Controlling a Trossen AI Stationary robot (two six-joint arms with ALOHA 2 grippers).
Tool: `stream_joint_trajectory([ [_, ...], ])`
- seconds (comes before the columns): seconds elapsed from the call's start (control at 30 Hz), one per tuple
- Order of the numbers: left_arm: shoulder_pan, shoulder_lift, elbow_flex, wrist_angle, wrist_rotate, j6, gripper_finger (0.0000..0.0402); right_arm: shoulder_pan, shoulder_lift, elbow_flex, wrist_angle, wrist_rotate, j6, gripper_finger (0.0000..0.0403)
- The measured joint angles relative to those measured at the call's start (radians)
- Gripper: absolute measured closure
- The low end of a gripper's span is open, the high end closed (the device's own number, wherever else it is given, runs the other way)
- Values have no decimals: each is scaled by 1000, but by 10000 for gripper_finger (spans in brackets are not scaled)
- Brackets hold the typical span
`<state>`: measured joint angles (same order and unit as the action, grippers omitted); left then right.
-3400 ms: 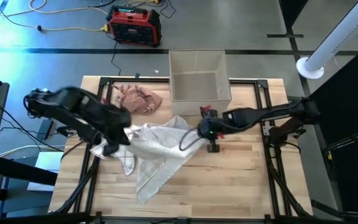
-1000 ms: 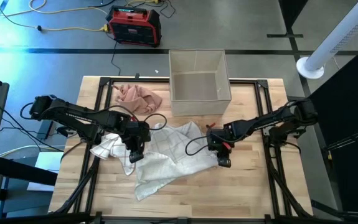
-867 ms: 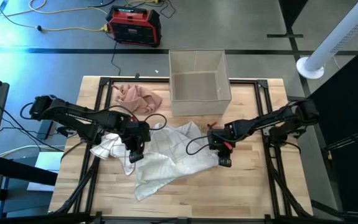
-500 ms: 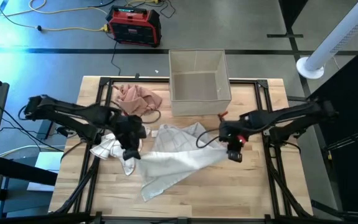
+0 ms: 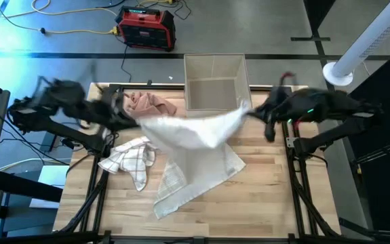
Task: Fold towel
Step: Fold the white striped towel
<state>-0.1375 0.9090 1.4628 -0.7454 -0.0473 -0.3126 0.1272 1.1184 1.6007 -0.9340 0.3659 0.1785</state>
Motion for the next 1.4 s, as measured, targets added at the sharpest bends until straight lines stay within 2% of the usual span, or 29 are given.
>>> stream_joint_trajectory([
  [0.13,0,6,62,85,-154,148,395,-1,0,100,53,164,-128,403],
  [0.23,1,18,87,238,-350,307,395,-6,6,177,136,314,-243,403],
  [0.3,1,21,87,258,-463,384,395,-13,1,205,146,368,-292,403],
  [0.37,1,24,100,299,-517,424,395,-16,1,238,194,363,-314,403],
  [0.43,1,25,103,294,-506,416,395,-13,1,261,198,329,-307,403],
  [0.57,-10,27,108,295,-374,333,395,32,3,288,198,209,-240,403],
  [0.83,-123,65,108,299,-169,168,395,216,12,289,207,-67,-151,403],
  [0.93,-186,94,108,336,-104,113,395,307,24,289,229,-135,-131,403],
  [1.1,-301,154,128,461,-51,157,395,472,62,289,317,-182,-189,403],
  [1.3,-389,256,299,458,-74,272,395,643,103,289,478,-175,-370,403],
  [1.4,-412,312,398,421,-74,311,395,716,113,302,523,-105,-431,403],
])
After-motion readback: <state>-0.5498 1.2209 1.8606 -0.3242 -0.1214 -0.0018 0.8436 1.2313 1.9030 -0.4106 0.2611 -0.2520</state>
